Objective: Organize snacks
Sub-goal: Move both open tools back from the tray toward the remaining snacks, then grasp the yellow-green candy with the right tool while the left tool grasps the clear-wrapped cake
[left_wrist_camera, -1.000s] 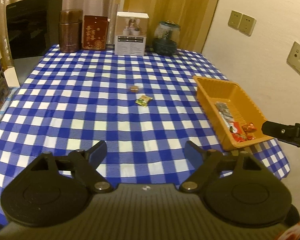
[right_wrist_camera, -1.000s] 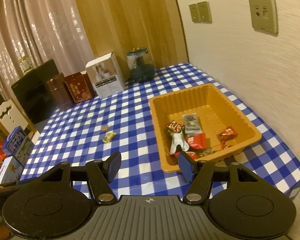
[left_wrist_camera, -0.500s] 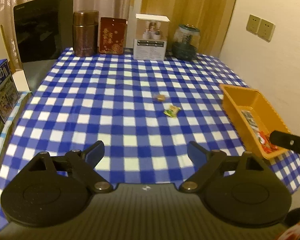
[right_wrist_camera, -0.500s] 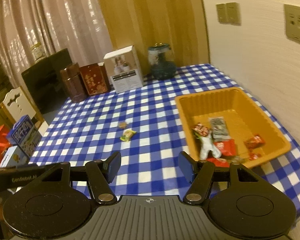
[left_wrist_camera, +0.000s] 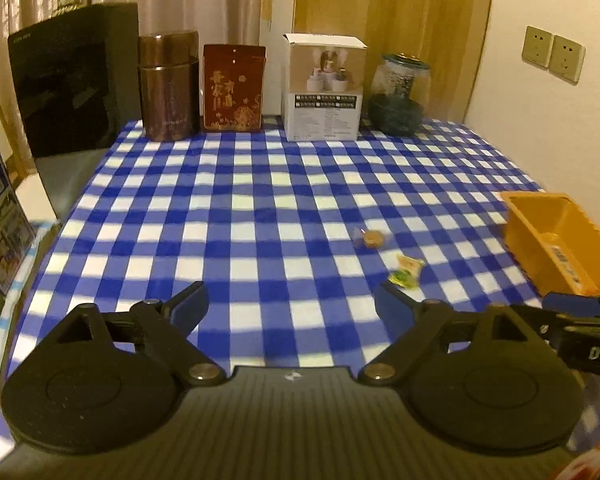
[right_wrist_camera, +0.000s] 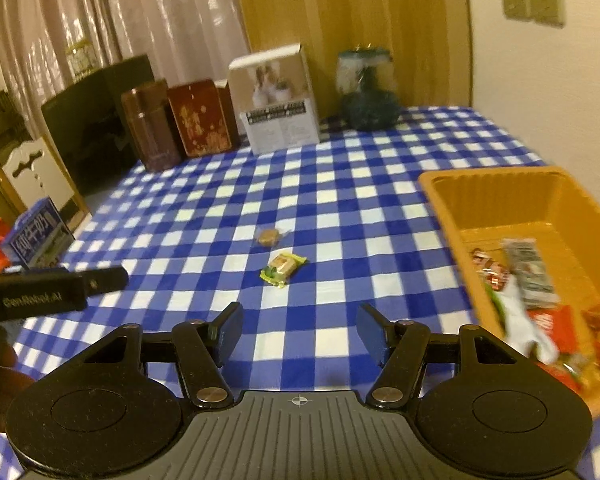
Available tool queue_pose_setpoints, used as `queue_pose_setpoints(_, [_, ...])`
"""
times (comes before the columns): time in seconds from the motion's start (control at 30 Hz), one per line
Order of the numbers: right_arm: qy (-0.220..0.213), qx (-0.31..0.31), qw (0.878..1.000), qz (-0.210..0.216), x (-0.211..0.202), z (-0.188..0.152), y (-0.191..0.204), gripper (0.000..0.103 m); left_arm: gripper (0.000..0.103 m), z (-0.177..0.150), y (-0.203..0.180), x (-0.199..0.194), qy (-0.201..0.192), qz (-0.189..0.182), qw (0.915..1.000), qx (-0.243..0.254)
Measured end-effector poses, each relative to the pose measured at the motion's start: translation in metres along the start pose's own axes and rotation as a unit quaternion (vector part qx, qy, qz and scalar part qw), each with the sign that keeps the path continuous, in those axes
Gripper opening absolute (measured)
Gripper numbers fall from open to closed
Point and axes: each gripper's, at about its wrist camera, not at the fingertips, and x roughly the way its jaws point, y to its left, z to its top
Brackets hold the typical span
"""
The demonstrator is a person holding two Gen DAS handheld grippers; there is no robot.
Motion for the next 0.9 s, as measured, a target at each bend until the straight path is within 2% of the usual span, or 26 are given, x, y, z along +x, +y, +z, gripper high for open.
queue_pose_setpoints(0.13, [0.012,0.007,1.000,0.005,0.035,0.004,-0.004,0.063,0.089,0.009,0.002,0.026,0.013,-0.006,0.9998,-0.010])
queue_pose_setpoints(0.23, [0.013,0.017,1.000,0.009,0.055,0.010,-0.005,0.061,0.089,0.020,0.000,0.045,0.026,-0.004,0.9996,0.000])
queue_pose_setpoints(0.3, [0.011,0.015,1.000,0.010,0.065,0.014,-0.002,0.057,0.089,0.026,0.001,0.055,0.030,-0.004,0.9995,0.007])
queue_pose_setpoints(0.47, [0.015,0.023,0.999,0.019,0.098,0.022,0.002,0.047,0.089,0.032,0.011,0.072,0.039,-0.010,0.9989,-0.024])
queue_pose_setpoints(0.63, [0.027,0.031,0.999,0.018,0.124,0.025,0.006,0.040,0.089,0.030,0.021,0.088,0.050,-0.001,0.9979,-0.040])
queue_pose_setpoints(0.9, [0.028,-0.012,0.999,-0.014,0.145,0.023,0.025,0.036,0.089,0.025,0.029,0.102,0.068,0.000,0.9959,-0.059])
